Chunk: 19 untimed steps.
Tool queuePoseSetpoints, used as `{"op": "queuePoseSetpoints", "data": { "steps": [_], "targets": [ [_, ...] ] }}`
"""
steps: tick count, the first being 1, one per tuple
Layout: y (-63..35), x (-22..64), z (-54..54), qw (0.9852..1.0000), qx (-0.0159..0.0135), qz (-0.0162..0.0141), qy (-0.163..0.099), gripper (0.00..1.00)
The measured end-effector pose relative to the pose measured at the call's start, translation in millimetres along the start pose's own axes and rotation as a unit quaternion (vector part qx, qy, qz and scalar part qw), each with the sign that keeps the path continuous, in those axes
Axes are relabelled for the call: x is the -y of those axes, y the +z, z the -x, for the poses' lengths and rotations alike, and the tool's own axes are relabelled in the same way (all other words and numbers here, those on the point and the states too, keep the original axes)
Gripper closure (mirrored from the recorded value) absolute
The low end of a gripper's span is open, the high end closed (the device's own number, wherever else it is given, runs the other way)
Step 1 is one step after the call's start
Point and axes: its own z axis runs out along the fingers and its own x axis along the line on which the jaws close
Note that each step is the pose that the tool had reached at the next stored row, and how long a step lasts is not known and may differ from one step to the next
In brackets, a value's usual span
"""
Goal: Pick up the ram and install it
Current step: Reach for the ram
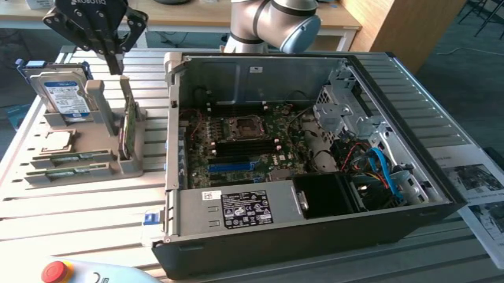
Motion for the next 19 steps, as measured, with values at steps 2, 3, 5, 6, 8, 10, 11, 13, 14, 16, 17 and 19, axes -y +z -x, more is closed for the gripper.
{"op": "queuePoseSetpoints", "data": {
  "steps": [2, 3, 5, 6, 8, 10, 11, 13, 14, 16, 17, 19],
  "targets": [
    [-0.1, 0.0, -4.1, 1.0, 0.0, 0.0, 0.0, 0.89],
    [-0.1, 0.1, -6.1, 1.0, 0.0, 0.0, 0.0, 0.89],
    [-0.2, 0.2, -10.1, 1.0, 0.0, 0.0, 0.0, 0.89],
    [-0.3, 0.2, -12.2, 1.0, 0.0, 0.0, 0.0, 0.89],
    [-0.4, 0.2, -16.8, 1.0, 0.0, 0.0, 0.0, 0.89],
    [-0.5, 0.2, -21.4, 1.0, 0.0, 0.0, 0.0, 0.89],
    [-0.6, 0.3, -23.6, 1.0, 0.0, 0.0, 0.0, 0.89],
    [-0.7, 0.3, -28.5, 1.0, 0.0, 0.0, 0.0, 0.89],
    [-0.7, 0.3, -30.9, 1.0, 0.0, 0.0, 0.0, 0.89],
    [-0.9, 0.2, -35.8, 1.0, 0.0, 0.0, 0.0, 0.89],
    [-0.9, 0.2, -38.3, 1.0, 0.0, 0.0, 0.0, 0.89],
    [-1.0, 0.0, -43.4, 1.0, 0.0, 0.0, 0.0, 0.89]
  ]
}}
